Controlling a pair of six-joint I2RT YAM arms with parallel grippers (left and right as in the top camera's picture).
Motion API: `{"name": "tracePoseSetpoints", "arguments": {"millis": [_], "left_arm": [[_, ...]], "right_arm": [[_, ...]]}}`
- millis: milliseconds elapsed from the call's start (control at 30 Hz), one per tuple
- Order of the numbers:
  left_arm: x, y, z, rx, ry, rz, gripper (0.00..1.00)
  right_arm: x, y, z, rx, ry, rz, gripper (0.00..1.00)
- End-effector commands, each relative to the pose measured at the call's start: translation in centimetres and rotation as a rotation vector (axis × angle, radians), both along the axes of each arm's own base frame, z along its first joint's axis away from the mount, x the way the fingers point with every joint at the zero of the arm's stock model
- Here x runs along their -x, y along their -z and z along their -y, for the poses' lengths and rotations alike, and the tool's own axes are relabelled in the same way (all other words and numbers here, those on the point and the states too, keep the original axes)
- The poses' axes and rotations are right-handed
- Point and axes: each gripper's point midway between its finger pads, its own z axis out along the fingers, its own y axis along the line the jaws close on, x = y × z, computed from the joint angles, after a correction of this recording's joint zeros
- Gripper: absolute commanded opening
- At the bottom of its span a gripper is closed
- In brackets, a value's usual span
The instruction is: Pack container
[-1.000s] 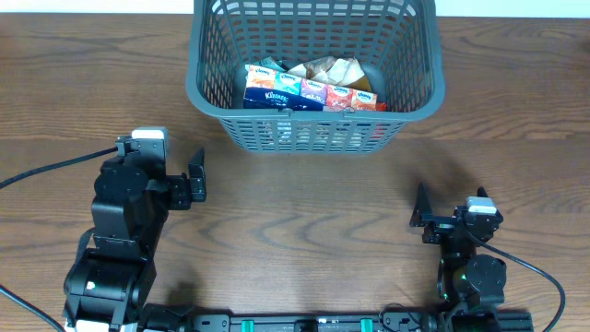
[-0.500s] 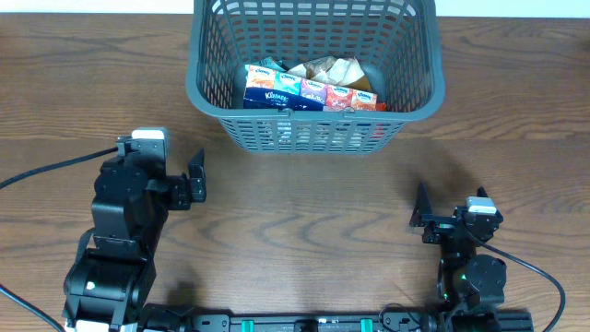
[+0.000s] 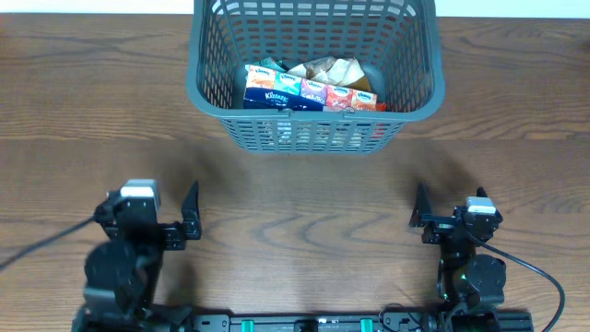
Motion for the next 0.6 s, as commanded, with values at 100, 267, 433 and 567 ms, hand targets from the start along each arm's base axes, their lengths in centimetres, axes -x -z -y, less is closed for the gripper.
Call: {"name": "tracePoseSetpoints", "arguments": {"millis": [100, 267, 433, 567], "left_arm": [[-1.3, 2.7, -0.1, 0.013, -0.011, 0.182, 0.98], [-2.2, 3.1, -1.2, 0.031, -0.062, 0.355, 0.98], [-2.2, 3.3, -3.3, 0.018, -0.162, 0.393, 0.98], [-2.2, 4.0, -4.2, 0.005, -0.204, 0.364, 0.99]], "right_arm": [[0.0, 0.2, -0.3, 0.005, -0.012, -0.003, 0.99], [0.0, 0.2, -0.3, 0.005, -0.012, -0.003, 0.99], [0.0, 0.2, -0.3, 0.005, -0.012, -0.003, 0.99], [0.0, 0.2, -0.3, 0.005, -0.012, -0.003, 0.99]]}}
